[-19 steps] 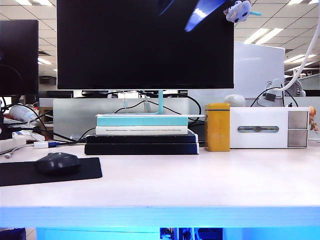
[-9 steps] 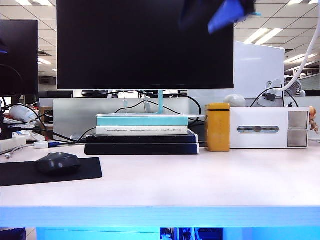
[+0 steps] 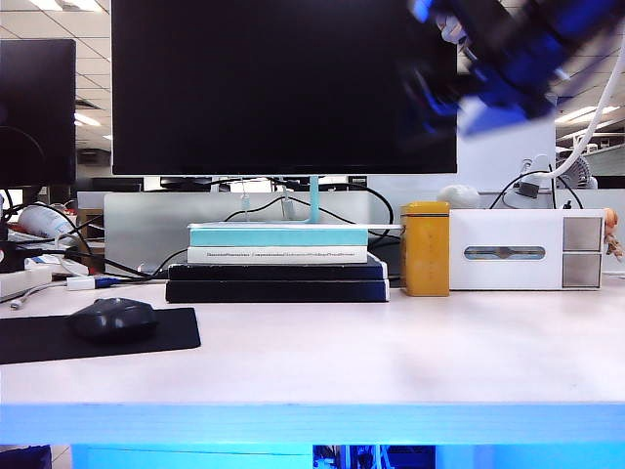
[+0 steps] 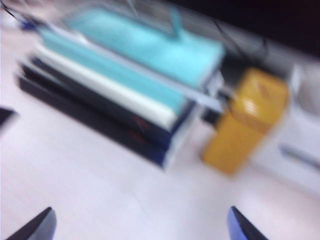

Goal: Place the black mouse on the black mouse pad.

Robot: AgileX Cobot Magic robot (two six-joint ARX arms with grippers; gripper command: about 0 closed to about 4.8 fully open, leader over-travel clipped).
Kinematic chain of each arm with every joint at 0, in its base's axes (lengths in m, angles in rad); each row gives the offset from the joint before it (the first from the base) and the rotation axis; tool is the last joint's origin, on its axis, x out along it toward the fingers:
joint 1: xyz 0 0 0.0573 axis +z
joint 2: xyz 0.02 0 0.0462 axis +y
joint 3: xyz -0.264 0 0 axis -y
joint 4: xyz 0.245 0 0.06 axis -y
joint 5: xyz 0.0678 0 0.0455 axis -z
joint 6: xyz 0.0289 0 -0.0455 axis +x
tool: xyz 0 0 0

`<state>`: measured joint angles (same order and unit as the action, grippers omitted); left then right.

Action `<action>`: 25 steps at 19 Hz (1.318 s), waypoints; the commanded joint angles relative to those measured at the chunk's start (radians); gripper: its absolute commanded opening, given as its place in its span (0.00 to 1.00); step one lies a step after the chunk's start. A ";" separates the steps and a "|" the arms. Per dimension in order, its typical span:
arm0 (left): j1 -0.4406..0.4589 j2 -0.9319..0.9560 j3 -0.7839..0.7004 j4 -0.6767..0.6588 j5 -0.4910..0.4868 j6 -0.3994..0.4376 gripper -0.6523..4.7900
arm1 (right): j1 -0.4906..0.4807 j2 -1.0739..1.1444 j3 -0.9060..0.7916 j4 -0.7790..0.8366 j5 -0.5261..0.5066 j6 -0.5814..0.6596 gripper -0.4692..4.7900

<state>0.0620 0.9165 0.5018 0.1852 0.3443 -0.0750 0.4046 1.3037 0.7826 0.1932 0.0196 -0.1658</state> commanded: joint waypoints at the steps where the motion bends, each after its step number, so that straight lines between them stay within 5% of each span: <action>1: 0.000 0.094 0.004 0.091 0.002 -0.020 0.17 | -0.076 -0.045 -0.064 0.024 -0.025 0.010 1.00; 9: 0.040 0.210 -0.003 0.242 0.016 -0.057 0.17 | -0.229 -0.262 -0.190 -0.084 -0.010 0.067 1.00; 15: 0.065 -0.081 -0.195 0.268 -0.020 -0.102 0.17 | -0.229 -0.482 -0.340 -0.108 0.020 0.126 1.00; 25: 0.063 -0.512 -0.309 -0.006 0.005 -0.178 0.17 | -0.225 -0.910 -0.465 -0.380 0.039 0.253 1.00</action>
<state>0.1265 0.4335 0.2111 0.1905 0.3405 -0.2237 0.1780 0.4297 0.3191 -0.1688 0.0536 0.0517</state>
